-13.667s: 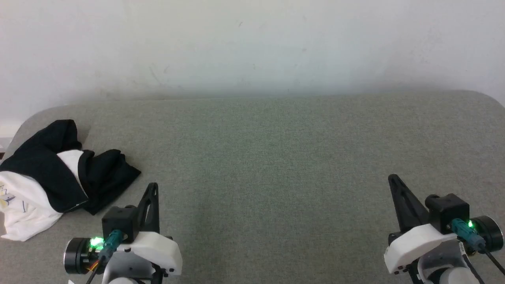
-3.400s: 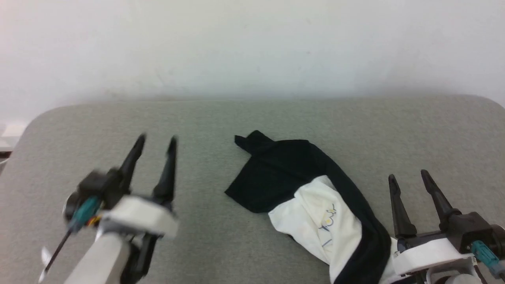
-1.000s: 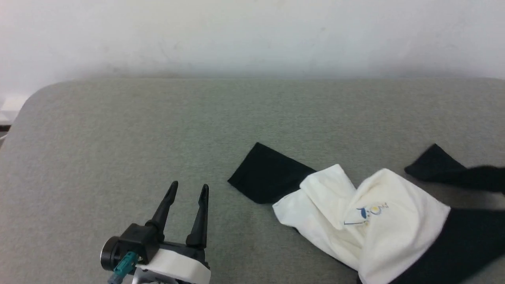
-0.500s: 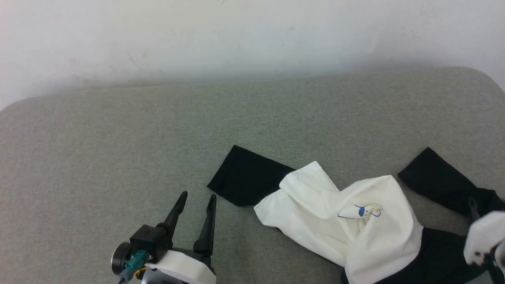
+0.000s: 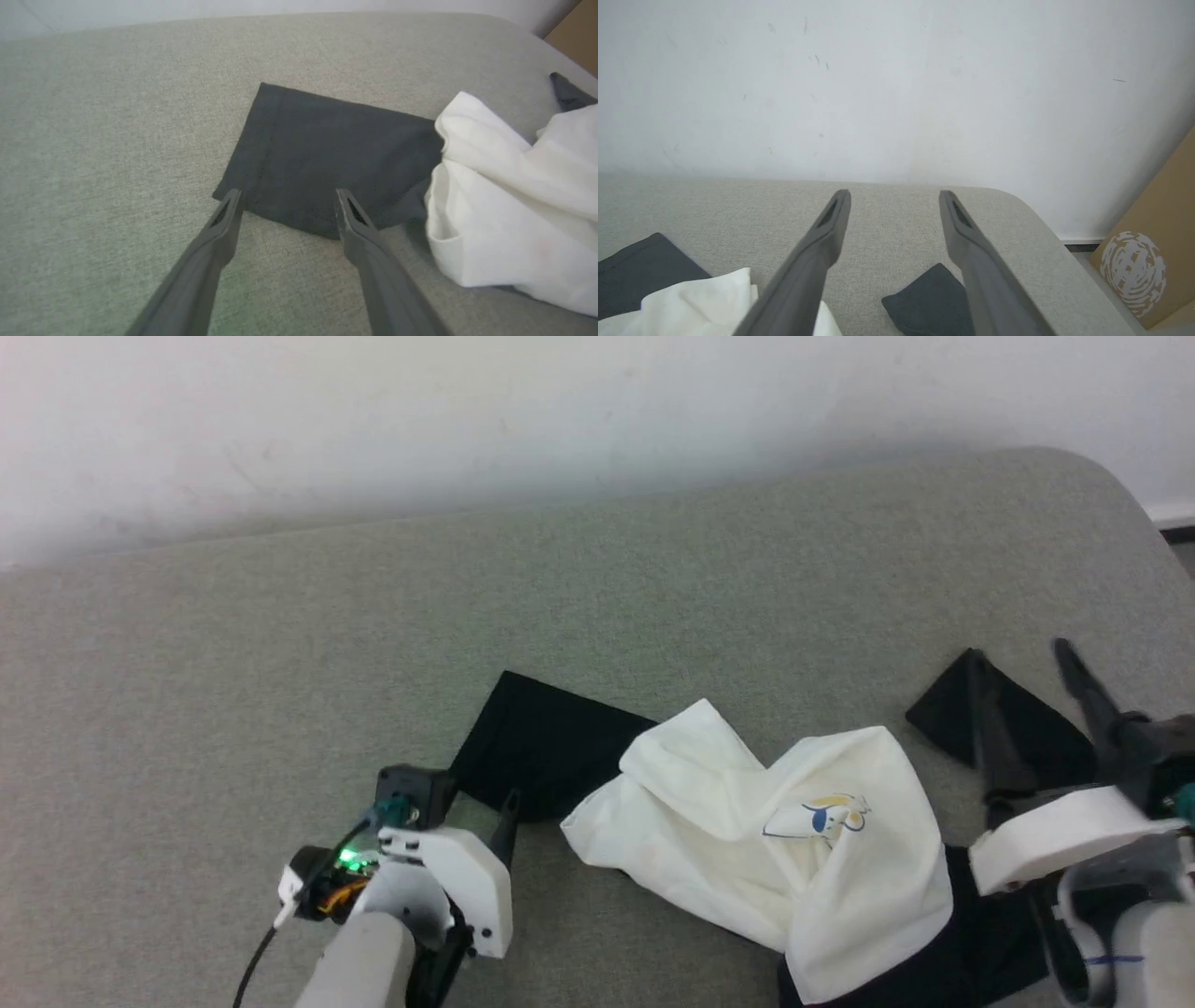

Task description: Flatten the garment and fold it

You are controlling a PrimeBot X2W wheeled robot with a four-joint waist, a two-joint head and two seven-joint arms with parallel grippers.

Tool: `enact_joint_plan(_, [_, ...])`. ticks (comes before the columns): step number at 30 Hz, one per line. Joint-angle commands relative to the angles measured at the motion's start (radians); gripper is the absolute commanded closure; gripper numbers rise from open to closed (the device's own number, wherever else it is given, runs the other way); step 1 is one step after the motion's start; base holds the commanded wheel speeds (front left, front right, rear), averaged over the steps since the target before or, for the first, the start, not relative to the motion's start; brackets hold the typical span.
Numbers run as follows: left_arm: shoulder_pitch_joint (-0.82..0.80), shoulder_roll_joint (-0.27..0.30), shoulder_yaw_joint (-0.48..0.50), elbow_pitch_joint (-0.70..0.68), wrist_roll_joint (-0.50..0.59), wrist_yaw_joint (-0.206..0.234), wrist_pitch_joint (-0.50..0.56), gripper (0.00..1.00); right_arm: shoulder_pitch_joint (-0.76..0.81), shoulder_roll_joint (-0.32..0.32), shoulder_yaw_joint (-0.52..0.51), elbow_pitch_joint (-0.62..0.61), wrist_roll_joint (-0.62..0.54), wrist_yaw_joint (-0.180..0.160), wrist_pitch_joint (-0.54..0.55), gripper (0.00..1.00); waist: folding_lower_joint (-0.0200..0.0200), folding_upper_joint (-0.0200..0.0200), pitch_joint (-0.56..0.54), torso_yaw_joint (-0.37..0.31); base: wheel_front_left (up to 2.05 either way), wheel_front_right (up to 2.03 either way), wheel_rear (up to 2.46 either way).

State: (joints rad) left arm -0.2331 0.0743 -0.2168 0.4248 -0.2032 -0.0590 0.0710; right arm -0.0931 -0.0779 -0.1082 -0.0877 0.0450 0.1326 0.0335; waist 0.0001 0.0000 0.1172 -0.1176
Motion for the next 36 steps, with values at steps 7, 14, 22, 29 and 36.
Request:
enact_joint_plan(7, [-0.080, 0.036, -0.019, 0.130, 0.035, 0.029, 0.155, 0.00, 0.044, 0.017, 0.066, -0.019, -0.002, -0.002, -0.022, 0.00, -0.0001, 0.0000, 0.056, -0.046, 0.00, 0.00, 0.00])
enact_joint_plan(14, [-0.082, 0.033, -0.012, 0.141, -0.005, 0.001, 0.093, 1.00, 0.054, 0.016, 0.067, 0.014, -0.012, -0.002, -0.012, 0.00, -0.0001, 0.0000, 0.047, -0.011, 0.00, 0.00, 0.00])
enact_joint_plan(22, [-0.037, 0.060, 0.114, 0.050, -0.064, 0.074, -0.160, 1.00, 0.070, -0.014, 0.089, 0.037, -0.003, -0.002, 0.023, 0.00, -0.0001, 0.0000, -0.010, 0.084, 0.00, 0.00, 0.00])
enact_joint_plan(29, [0.087, 0.078, 0.155, -0.054, -0.094, 0.106, -0.171, 1.00, 0.065, -0.090, 0.172, 0.053, 0.029, -0.002, 0.111, 0.00, -0.0001, 0.0000, -0.039, 0.174, 0.00, 0.00, 0.00])
enact_joint_plan(36, [0.155, 0.039, 0.114, -0.108, -0.107, 0.094, -0.183, 0.00, -0.044, -0.244, 0.357, 0.064, 0.115, -0.002, 0.280, 0.00, -0.0001, 0.0000, -0.034, 0.268, 0.00, 0.00, 0.00])
